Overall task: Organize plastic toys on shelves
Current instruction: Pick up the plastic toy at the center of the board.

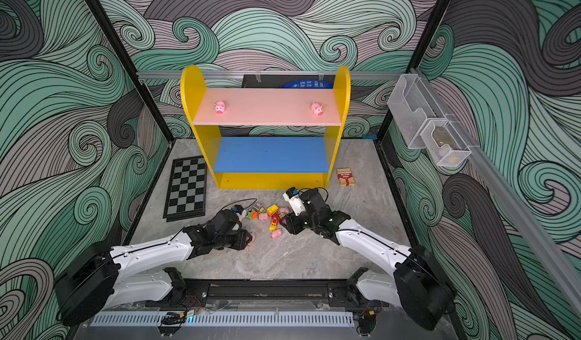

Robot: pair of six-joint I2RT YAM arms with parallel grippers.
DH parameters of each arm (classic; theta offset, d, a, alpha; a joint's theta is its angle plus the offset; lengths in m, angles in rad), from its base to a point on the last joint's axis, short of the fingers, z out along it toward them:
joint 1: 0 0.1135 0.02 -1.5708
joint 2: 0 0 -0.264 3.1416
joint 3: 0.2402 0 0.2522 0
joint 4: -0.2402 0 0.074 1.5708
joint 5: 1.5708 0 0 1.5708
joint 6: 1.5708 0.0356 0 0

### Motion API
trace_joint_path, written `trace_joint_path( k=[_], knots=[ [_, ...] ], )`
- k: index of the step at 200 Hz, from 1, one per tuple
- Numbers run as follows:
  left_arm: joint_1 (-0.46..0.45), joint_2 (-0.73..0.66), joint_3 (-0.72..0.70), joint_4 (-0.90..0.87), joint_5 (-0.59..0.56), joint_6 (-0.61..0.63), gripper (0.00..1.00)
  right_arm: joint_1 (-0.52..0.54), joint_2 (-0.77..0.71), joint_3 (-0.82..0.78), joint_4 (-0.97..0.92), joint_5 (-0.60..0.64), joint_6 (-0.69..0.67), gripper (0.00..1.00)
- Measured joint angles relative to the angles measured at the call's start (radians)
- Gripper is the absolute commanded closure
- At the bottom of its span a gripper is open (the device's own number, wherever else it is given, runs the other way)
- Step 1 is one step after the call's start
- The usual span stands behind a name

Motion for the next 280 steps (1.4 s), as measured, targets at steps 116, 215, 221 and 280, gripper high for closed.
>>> trace_joint_path(
  k=[116,215,221,280],
  knots=[
    [0.000,0.003,-0.046,0.101,0.026,-0.014,0.77,0.012,0.014,0.000,0.000,0.021,0.003,0.54],
    [0.000,-0.024,-0.077,0.141,0.026,-0.045,1.00,0.016,0.010,-0.004,0.007,0.074,0.018,0.54],
    [0.000,-0.034,-0.077,0.134,0.025,-0.047,1.00,0.016,0.006,-0.008,0.009,0.080,0.023,0.54],
    [0.001,-0.119,0.021,0.053,0.011,-0.074,1.00,0.016,-0.046,-0.066,0.060,0.165,0.079,0.54]
  ],
)
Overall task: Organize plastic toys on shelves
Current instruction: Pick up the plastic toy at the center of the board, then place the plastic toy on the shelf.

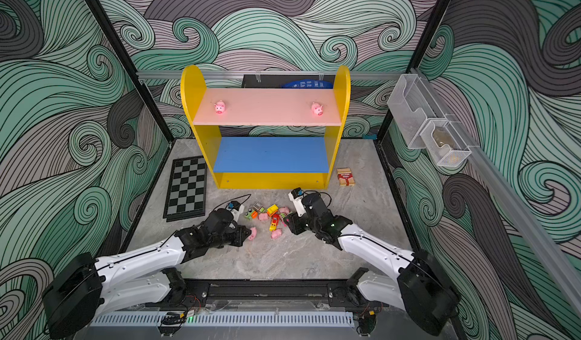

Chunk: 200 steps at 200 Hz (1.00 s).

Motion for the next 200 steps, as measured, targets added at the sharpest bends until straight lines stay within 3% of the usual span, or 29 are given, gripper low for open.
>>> trace_joint_path(
  k=[57,93,200],
  knots=[
    [0.005,-0.025,0.200,-0.043,-0.009,-0.015,1.00,-0.003,0.000,-0.021,0.034,0.080,0.043,0.54],
    [0.010,-0.014,0.401,-0.111,-0.026,-0.001,1.00,-0.019,0.000,-0.038,0.055,0.106,0.058,0.54],
    [0.158,0.208,0.983,-0.317,-0.059,0.090,1.00,-0.059,-0.003,-0.064,0.092,0.112,0.064,0.53]
  ],
)
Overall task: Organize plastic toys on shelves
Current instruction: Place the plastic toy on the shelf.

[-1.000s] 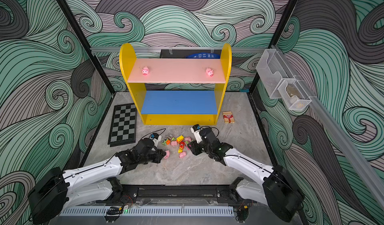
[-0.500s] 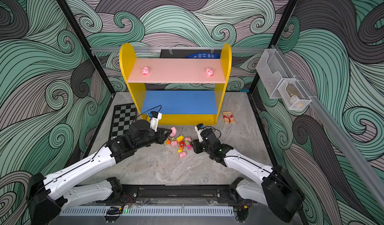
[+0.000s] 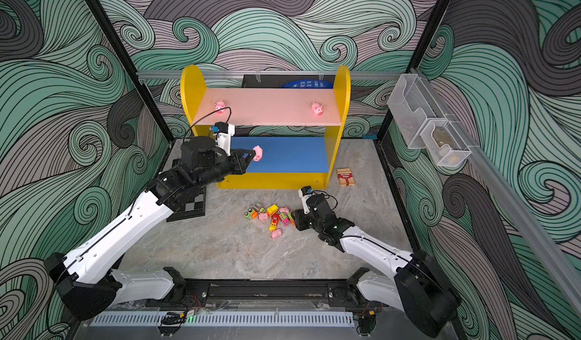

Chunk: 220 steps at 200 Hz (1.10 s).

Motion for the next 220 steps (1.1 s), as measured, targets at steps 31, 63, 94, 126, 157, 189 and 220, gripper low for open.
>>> trace_joint_path(
  k=[31,63,94,126,157,189,220],
  knots=[
    [0.045,0.064,0.152,-0.053,0.001,0.014,1.00,-0.003,0.000,-0.001,0.008,-0.001,0.000,0.53],
    [0.084,0.127,0.313,-0.109,0.003,0.020,1.00,-0.006,0.000,-0.004,0.014,-0.003,0.000,0.53],
    [0.134,0.219,0.485,-0.168,0.005,0.025,1.00,-0.008,0.001,-0.004,0.019,-0.004,0.000,0.53],
    [0.178,0.323,0.649,-0.250,0.004,0.026,1.00,-0.011,0.007,-0.004,0.024,-0.007,0.000,0.53],
    [0.210,0.386,0.743,-0.311,0.010,0.025,1.00,-0.011,0.008,-0.006,0.028,-0.010,0.000,0.53],
    [0.243,0.406,0.761,-0.350,0.021,0.025,1.00,-0.011,0.008,-0.007,0.029,-0.011,0.000,0.53],
    [0.265,0.422,0.761,-0.372,0.024,0.025,1.00,-0.011,0.008,-0.015,0.029,-0.013,0.000,0.53]
  ],
)
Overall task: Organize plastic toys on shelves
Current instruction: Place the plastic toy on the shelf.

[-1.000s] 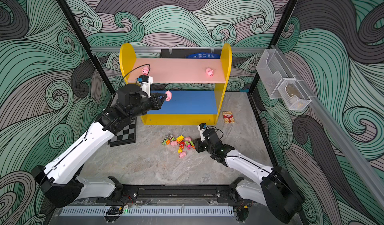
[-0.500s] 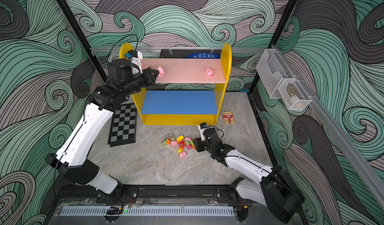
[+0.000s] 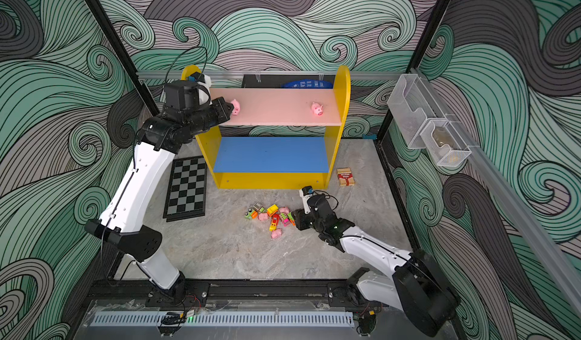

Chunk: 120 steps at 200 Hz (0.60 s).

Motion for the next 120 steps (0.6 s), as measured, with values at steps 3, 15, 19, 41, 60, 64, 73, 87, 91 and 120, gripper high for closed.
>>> trace_joint_path(
  k=[3,15,19,41,60,64,73,87,91,120],
  knots=[
    [0.002,0.002,0.000,0.000,0.001,0.000,1.00,0.000,0.000,0.000,0.000,-0.001,0.000,0.53],
    [0.004,0.006,0.000,-0.003,0.002,0.000,1.00,0.000,0.000,0.000,0.002,-0.003,0.000,0.53],
    [0.005,0.008,0.000,-0.004,0.003,0.000,1.00,0.000,0.000,0.000,0.002,-0.004,0.000,0.53],
    [0.011,0.014,0.000,-0.004,0.009,0.000,1.00,0.000,0.000,0.000,0.004,-0.010,0.001,0.53],
    [0.013,0.016,0.000,-0.004,0.016,-0.001,1.00,0.000,0.000,-0.001,0.005,-0.013,0.003,0.53],
    [0.014,0.016,0.000,-0.004,0.017,-0.001,1.00,0.000,0.000,-0.001,0.005,-0.013,0.004,0.53],
    [0.016,0.016,0.000,-0.004,0.020,-0.001,1.00,0.000,0.000,-0.001,0.006,-0.014,0.004,0.53],
    [0.018,0.016,0.000,-0.004,0.023,-0.001,1.00,0.000,0.000,-0.001,0.006,-0.016,0.007,0.53],
    [0.019,0.017,0.000,-0.004,0.024,-0.001,1.00,0.000,0.000,-0.001,0.006,-0.016,0.007,0.53],
    [0.021,0.023,0.000,-0.004,0.027,-0.002,0.96,0.000,0.000,-0.001,0.006,-0.017,0.008,0.53]
  ],
)
